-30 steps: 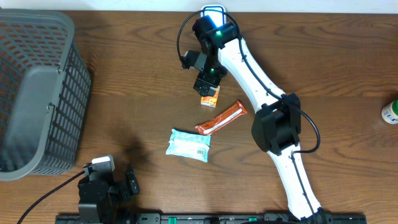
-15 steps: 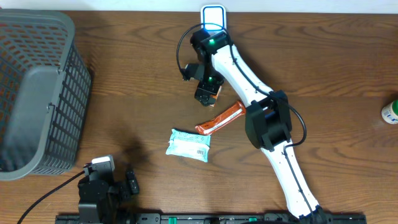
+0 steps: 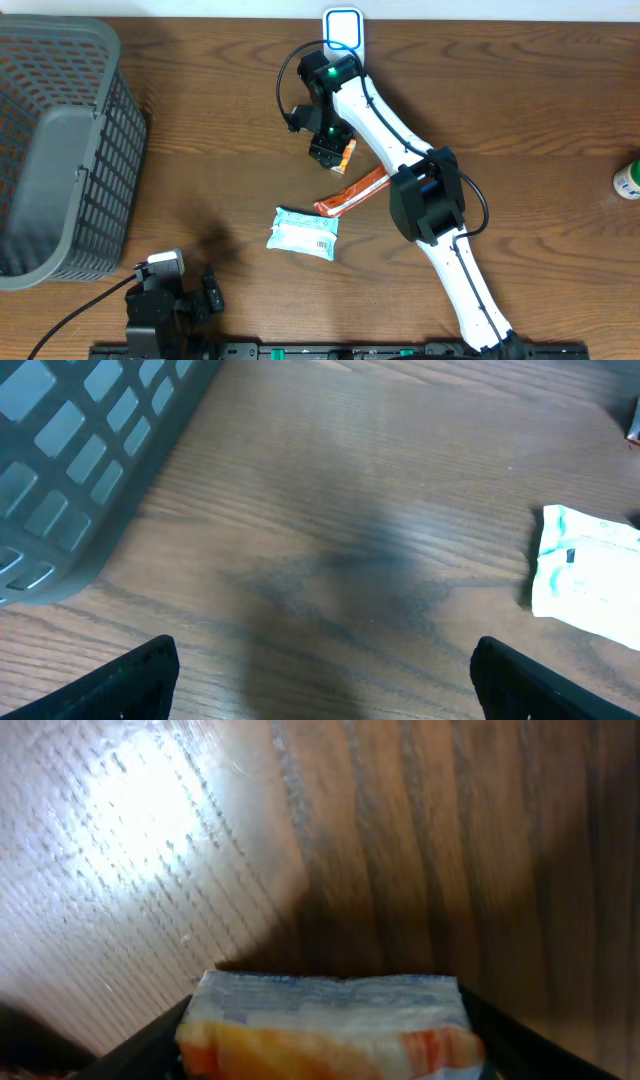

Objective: Scan the item barcode
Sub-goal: 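Grasp the Kleenex pack with the right gripper and lift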

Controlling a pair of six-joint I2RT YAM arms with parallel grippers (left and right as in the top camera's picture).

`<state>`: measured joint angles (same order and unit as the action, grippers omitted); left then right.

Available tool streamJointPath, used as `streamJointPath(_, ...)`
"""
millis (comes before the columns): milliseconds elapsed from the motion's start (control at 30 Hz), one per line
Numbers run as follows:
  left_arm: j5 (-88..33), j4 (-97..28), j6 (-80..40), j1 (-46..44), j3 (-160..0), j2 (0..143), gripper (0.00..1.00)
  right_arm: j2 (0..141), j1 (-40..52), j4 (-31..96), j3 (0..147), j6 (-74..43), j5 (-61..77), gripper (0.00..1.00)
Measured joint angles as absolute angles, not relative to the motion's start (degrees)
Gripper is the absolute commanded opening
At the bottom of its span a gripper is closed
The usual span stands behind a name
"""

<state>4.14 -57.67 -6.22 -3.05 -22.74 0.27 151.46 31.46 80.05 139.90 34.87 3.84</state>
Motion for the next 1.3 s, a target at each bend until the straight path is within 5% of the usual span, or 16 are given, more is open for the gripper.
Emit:
streamJointPath(333, 4.14, -57.67, -6.22, -3.05, -22.74, 0.27, 0.94, 151.48, 32.16, 80.2, 139.79, 24.84, 0.38, 0.73)
streamJointPath(833, 4.14, -57.67, -6.22, -3.05, -22.74, 0.27, 0.94, 153.12, 32.42, 87.61, 145.29, -5.39, 1.63, 0.74)
streamJointPath(867, 4.16, -57.67, -6.22, -3.05, -22.74, 0.27, 0.94, 153.12, 32.42, 88.18, 146.06, -6.09, 2.5, 0.75)
streamJointPath(900, 4.14, -57.67, -6.22, -3.05, -22.74, 0.27, 0.94, 153.12, 32.42, 88.64, 146.78, -6.7, 3.46, 0.93)
streamJointPath(933, 4.16, -57.67, -6.22, -3.05, -22.74, 0.27, 0.94, 153.12, 32.42, 88.9, 147.35, -7.16, 4.36, 0.99)
streamJointPath(1300, 4.14, -57.67, -6.22, -3.05, -22.74, 0.27, 0.94, 153.14, 32.49, 87.29, 148.18, -3.6, 9.45, 0.99)
